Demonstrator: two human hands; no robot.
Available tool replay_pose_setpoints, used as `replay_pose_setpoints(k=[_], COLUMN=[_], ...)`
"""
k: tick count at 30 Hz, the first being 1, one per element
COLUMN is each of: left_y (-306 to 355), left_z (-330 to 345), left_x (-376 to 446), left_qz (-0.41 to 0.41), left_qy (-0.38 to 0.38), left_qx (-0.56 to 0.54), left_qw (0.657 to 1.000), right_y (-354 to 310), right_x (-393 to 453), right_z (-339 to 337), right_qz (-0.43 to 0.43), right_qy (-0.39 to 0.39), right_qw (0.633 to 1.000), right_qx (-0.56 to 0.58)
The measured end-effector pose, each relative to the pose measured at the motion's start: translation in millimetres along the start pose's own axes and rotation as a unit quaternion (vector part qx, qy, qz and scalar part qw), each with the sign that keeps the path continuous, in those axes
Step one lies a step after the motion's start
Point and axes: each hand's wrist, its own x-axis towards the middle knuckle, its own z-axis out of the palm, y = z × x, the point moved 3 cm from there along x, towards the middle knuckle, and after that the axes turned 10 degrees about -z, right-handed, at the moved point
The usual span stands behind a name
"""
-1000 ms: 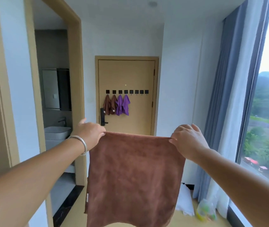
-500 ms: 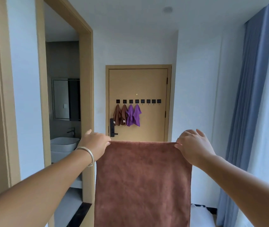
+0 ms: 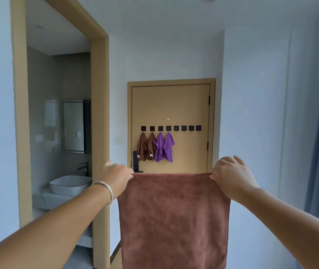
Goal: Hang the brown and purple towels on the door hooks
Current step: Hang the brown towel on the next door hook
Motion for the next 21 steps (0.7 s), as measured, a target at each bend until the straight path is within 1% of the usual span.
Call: replay_pose_setpoints(k=[4,7,12,17,21], left_y=[7,8,5,-7,-16], left_z=[28,56,111,155,185], left_x=[58,107,194,279,337], left_qz=[0.007,0.014,0.034,0.053,0.055], left_qy=[0.003,0.019,0.050,0.085,0.090], left_qx=[0.007,0.002,-0.004,0.001,-0.023], left_qw=[1.000,1.000,0.998,0.995,0.994], right_y=[21,31,37,40,38], right_x=[52,90,152,229,283], right_z=[34,67,123,161,192], right_qz=[0.001,0.003,0.008,0.015,0.023], right_qy=[0.002,0.001,0.003,-0.006,-0.007], right_qw=[1.000,1.000,0.999,0.998,0.998], right_qx=[-0.012,-0.019,-0.036,-0.056,-0.053])
